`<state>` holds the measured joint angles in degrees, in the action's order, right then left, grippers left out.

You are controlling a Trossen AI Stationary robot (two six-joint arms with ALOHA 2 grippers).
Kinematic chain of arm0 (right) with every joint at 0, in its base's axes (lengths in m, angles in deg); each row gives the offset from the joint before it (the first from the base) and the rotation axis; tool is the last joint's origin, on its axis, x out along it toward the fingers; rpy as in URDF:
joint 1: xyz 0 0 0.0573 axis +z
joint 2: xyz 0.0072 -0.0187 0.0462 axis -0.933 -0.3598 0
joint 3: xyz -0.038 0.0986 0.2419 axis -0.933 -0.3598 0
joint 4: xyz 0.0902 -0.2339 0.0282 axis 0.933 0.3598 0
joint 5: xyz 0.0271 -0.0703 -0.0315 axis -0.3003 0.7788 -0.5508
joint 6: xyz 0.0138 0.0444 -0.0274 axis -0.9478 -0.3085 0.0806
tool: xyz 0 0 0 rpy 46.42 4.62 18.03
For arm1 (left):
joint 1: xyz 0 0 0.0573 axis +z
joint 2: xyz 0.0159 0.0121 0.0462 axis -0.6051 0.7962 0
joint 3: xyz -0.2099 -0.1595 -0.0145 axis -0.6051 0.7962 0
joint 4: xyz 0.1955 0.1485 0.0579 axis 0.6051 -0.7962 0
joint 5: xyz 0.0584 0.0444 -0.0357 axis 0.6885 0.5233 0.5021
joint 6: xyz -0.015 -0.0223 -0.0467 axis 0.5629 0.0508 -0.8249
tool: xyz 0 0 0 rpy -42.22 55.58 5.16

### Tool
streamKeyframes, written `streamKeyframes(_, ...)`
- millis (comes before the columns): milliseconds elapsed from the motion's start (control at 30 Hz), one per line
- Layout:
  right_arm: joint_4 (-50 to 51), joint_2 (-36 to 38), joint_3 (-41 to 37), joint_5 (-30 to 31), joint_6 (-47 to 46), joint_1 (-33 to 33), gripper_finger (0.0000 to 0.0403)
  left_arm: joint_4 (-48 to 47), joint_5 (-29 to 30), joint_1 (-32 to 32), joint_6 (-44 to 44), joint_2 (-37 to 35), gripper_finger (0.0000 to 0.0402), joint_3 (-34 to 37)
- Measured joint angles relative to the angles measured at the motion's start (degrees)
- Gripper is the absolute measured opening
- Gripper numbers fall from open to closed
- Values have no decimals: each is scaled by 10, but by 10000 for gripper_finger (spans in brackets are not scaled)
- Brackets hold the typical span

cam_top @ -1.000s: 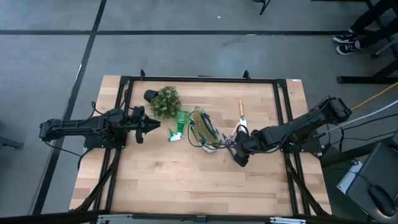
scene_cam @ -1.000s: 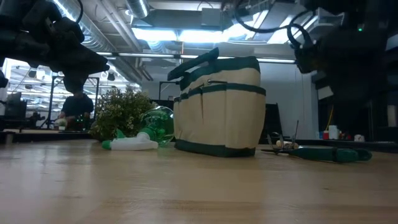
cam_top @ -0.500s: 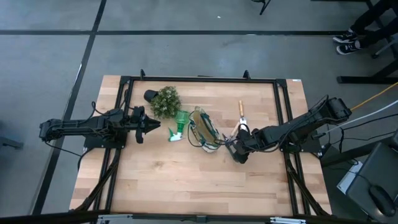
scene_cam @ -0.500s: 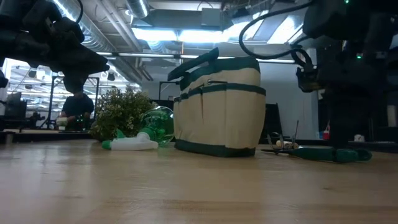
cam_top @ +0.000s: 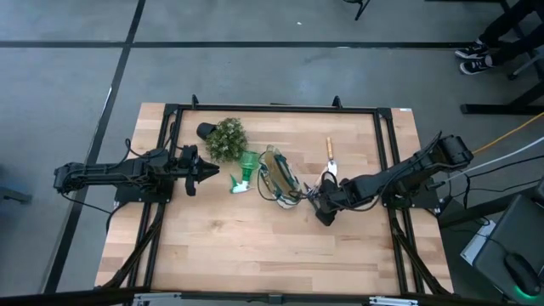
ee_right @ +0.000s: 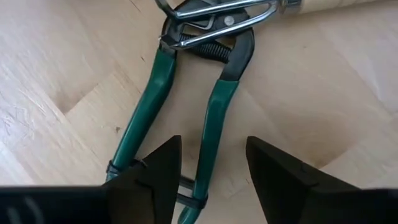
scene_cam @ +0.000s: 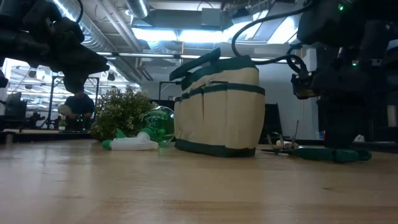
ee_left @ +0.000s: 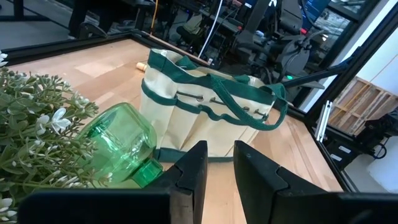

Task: Pick & Place Garden tools in Gardening bag
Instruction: Put the green fruit pruner into the light brown gardening bag

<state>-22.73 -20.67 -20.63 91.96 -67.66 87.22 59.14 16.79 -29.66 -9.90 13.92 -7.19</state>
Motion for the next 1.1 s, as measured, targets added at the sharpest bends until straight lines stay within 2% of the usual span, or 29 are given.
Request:
streamKeyframes(133, 27, -2, 10, -10, 1, -1, 141, 0, 0, 0, 0, 0, 72, 0)
streamKeyframes(367, 103, -2, 39, -26, 22, 1, 20, 0, 0, 0, 0, 0, 72, 0)
streamKeyframes(567, 129, 0, 55, -51, 29, 1, 17, 0, 0, 0, 0, 0, 72, 0)
streamKeyframes(733, 128, 17, 62, -126, 58, 1, 17, 0, 0, 0, 0, 0, 72, 0)
streamKeyframes(933, 128, 64, 62, -180, 65, 2, 17, 0, 0, 0, 0, 0, 72, 0)
streamKeyframes(1100, 129, 121, 62, -186, 40, 2, 17, 0, 0, 0, 0, 0, 72, 0)
